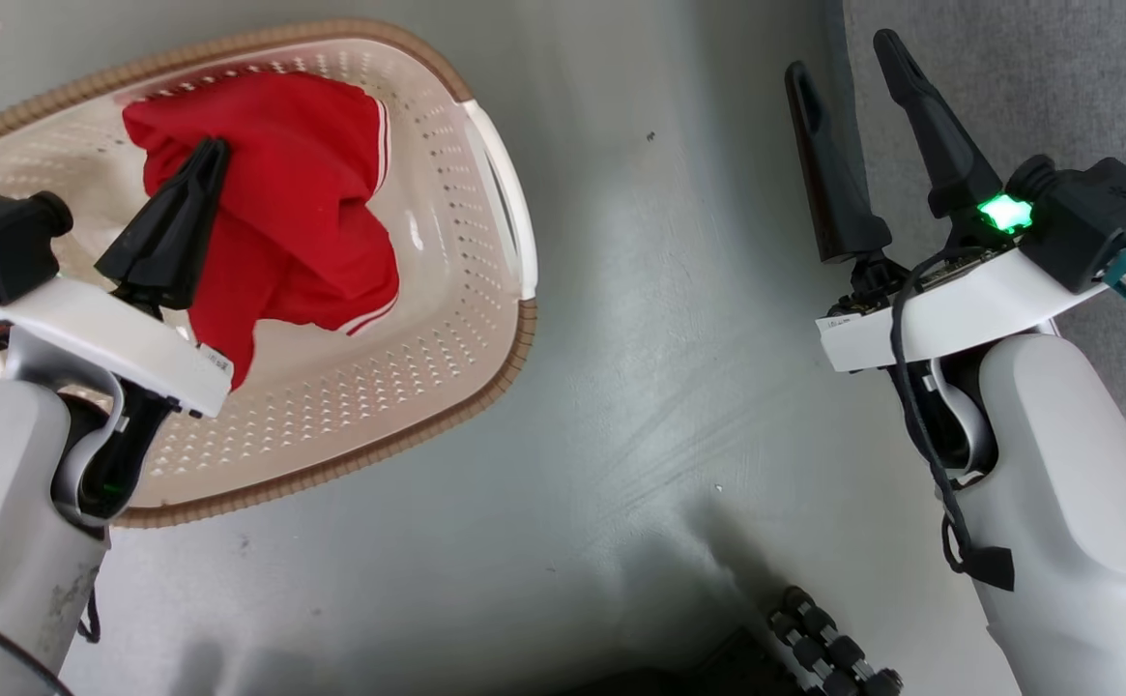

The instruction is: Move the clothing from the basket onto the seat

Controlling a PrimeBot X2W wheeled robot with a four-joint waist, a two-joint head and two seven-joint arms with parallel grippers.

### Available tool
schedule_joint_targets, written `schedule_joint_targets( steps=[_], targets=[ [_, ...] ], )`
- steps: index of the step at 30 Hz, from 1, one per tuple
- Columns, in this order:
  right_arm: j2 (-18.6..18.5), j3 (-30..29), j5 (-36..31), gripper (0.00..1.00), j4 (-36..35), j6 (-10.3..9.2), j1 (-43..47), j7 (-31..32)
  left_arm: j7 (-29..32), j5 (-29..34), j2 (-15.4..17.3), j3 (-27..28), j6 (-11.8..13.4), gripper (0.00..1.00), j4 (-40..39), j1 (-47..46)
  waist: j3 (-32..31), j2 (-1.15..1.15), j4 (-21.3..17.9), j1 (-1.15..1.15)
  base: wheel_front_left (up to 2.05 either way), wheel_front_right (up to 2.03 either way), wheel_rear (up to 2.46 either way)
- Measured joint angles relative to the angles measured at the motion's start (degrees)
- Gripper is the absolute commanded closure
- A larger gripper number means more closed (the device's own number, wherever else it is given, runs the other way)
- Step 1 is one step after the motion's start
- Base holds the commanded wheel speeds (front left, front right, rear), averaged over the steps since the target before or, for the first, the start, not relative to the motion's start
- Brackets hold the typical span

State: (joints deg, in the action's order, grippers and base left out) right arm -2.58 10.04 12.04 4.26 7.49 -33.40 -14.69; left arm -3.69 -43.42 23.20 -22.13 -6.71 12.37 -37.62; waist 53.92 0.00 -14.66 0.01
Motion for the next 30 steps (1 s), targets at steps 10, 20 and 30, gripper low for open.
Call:
schedule_joint_targets(
  steps=[10, 20, 30],
  targets=[
    [-0.11, -0.89, -3.87, 0.00, 2.69, 0.00, -2.13, 0.00, -4.58, -1.69, -0.11, 0.68, -0.07, 1.00, -3.03, 4.67, -4.83, 0.00, 2.78, 0.00, 0.00, 0.00, 0.00],
    [-0.34, 1.37, -6.54, 0.00, 5.69, 0.00, -2.19, 0.00, -7.71, -2.43, -0.32, 0.12, -0.08, 1.00, -5.47, 7.67, -10.93, 0.00, 5.74, 0.00, 0.00, 0.00, 0.00],
    [-0.80, 7.10, -7.59, 0.00, 7.56, 0.00, -1.91, 0.00, -8.34, -2.34, -1.11, -2.03, -0.09, 1.00, -7.60, 8.95, -18.34, 0.00, 8.78, 0.00, 0.00, 0.00, 0.00]
  ],
)
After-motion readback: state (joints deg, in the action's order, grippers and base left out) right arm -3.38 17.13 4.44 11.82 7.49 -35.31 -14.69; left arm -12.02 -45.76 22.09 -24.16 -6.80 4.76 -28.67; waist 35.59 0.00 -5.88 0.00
